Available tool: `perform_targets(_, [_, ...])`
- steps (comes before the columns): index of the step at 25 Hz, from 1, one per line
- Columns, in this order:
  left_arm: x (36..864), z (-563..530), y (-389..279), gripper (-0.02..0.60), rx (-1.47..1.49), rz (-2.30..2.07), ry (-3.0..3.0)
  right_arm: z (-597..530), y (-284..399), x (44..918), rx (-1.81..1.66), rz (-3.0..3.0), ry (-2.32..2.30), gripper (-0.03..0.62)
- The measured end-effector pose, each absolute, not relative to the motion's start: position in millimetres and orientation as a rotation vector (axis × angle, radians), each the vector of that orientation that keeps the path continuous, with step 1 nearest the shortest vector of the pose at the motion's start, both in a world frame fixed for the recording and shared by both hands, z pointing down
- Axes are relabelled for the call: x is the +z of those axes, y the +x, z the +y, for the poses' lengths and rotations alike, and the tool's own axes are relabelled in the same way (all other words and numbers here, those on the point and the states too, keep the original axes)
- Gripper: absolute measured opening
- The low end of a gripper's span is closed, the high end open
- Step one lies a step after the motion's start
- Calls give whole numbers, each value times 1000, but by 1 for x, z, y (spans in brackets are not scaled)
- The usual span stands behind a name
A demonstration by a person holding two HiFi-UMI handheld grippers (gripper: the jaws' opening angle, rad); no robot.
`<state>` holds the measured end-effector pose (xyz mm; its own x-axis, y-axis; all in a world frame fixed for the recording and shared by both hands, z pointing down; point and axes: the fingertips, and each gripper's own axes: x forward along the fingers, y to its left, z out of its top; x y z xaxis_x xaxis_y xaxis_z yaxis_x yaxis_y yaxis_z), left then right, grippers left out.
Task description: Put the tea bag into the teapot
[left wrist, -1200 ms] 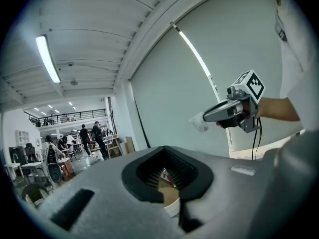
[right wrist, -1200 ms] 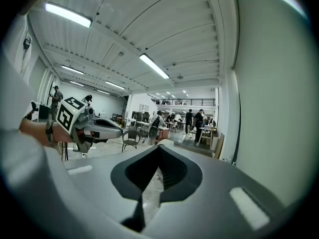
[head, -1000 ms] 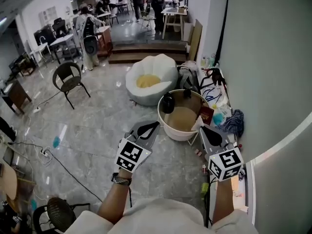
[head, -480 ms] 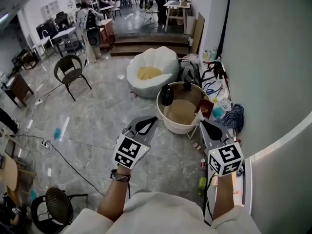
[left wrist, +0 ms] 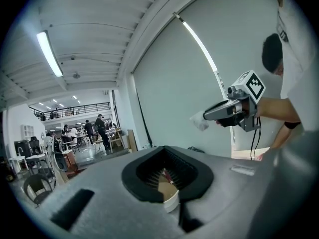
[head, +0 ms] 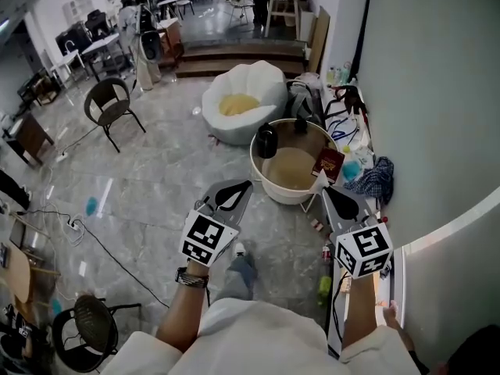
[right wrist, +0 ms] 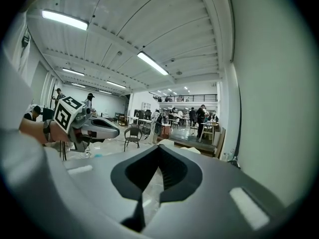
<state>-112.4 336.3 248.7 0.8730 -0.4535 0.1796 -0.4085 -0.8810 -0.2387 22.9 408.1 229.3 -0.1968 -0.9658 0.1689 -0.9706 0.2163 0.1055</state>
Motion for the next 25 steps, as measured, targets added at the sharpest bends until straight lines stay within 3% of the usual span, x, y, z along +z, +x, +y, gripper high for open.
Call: perform_targets(25, [244,92,-25,6,-343,547,-2881,172,100,226,56,-2239,1932,6])
